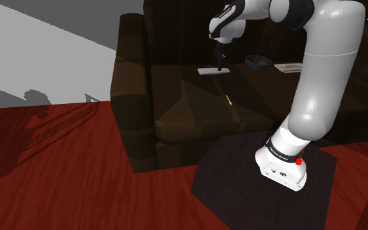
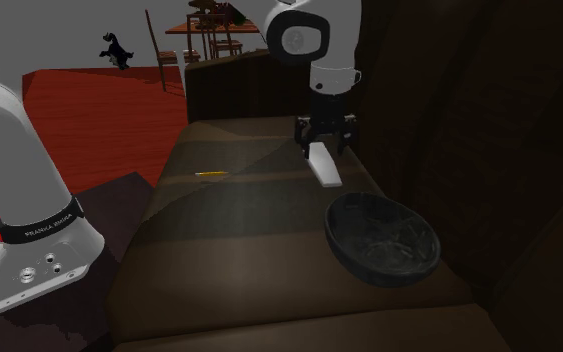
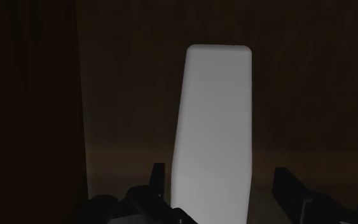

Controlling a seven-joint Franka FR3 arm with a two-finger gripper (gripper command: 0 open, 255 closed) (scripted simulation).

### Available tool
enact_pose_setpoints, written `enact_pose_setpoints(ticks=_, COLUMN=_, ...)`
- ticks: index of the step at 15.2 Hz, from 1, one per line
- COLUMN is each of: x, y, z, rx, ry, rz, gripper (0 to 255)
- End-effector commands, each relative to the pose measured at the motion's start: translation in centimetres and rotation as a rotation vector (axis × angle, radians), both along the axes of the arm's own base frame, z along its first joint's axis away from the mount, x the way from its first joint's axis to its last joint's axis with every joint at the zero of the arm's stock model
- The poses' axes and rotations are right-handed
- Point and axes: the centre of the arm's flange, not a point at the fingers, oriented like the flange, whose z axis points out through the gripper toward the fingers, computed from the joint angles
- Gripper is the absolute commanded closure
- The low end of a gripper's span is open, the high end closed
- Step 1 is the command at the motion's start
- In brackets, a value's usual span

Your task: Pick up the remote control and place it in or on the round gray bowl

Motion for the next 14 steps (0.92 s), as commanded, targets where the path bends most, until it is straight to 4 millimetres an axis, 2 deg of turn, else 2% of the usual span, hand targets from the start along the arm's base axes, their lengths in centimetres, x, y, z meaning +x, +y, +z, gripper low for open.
enact_pose_setpoints(ticks=1, x=-0.1, y=-0.4, z=-0.4, rx=-0.005, ry=-0.004, rz=-0.009, gripper=0)
enact_pose_setpoints(ticks=7, x=0.0, y=-0.3, z=-3.4, rx=-0.005, ry=-0.004, rz=-0.009, gripper=0)
enact_pose_setpoints(ticks=14, x=0.0, y=-0.3, z=-3.4, rx=-0.005, ry=-0.004, rz=-0.009, gripper=0)
